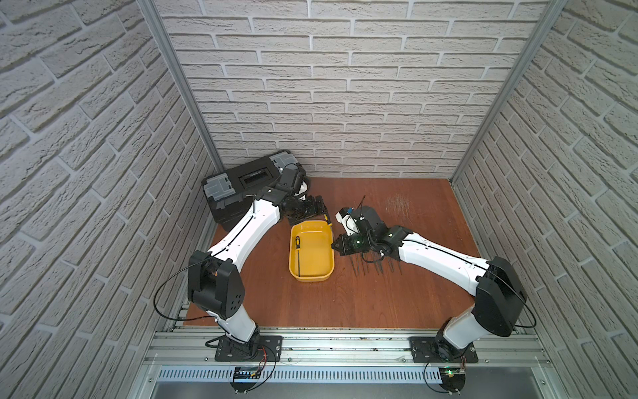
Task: Take the file tool out of the storage box
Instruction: Place the file tool at the center of the board.
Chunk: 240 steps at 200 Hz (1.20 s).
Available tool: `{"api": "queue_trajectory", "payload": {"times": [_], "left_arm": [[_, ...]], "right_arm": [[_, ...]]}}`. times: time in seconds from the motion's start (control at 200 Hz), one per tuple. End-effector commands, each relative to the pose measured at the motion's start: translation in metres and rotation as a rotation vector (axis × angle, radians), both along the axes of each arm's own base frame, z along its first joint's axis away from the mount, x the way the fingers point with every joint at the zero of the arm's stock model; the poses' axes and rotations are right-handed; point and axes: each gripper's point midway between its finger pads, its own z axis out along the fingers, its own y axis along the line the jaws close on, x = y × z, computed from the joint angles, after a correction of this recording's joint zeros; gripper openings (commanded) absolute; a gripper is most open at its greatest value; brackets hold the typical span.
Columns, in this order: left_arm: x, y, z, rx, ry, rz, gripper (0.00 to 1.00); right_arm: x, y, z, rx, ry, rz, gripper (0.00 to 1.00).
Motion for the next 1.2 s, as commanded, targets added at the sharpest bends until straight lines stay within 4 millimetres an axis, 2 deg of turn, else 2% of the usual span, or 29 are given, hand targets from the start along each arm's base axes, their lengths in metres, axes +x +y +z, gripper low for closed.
{"api": "queue_trajectory", "payload": {"times": [0.0, 0.325, 0.55, 0.845, 0.99, 1.195], "left_arm": [[0.001, 0.012, 0.000, 0.051, -0.005, -0.002, 0.98], [-0.004, 0.022, -0.026, 0.149, 0.043, -0.029, 0.99], [-0.007, 0.023, -0.036, 0.158, 0.061, -0.038, 0.98], [-0.014, 0.019, -0.059, 0.181, 0.104, -0.058, 0.98], [-0.014, 0.014, -0.062, 0.187, 0.106, -0.074, 0.98], [-0.014, 0.017, -0.069, 0.225, 0.128, -0.086, 0.99]], "right_arm": [[-0.001, -0.045, 0.000, -0.089, -0.004, -0.078, 0.03], [-0.019, -0.161, -0.015, -0.395, 0.044, -0.253, 0.03], [-0.026, -0.216, -0.041, -0.506, 0.109, -0.357, 0.03], [-0.031, -0.252, -0.068, -0.578, 0.217, -0.402, 0.03], [-0.032, -0.259, -0.079, -0.603, 0.262, -0.383, 0.03], [-0.025, -0.263, -0.096, -0.626, 0.307, -0.353, 0.03]]}}
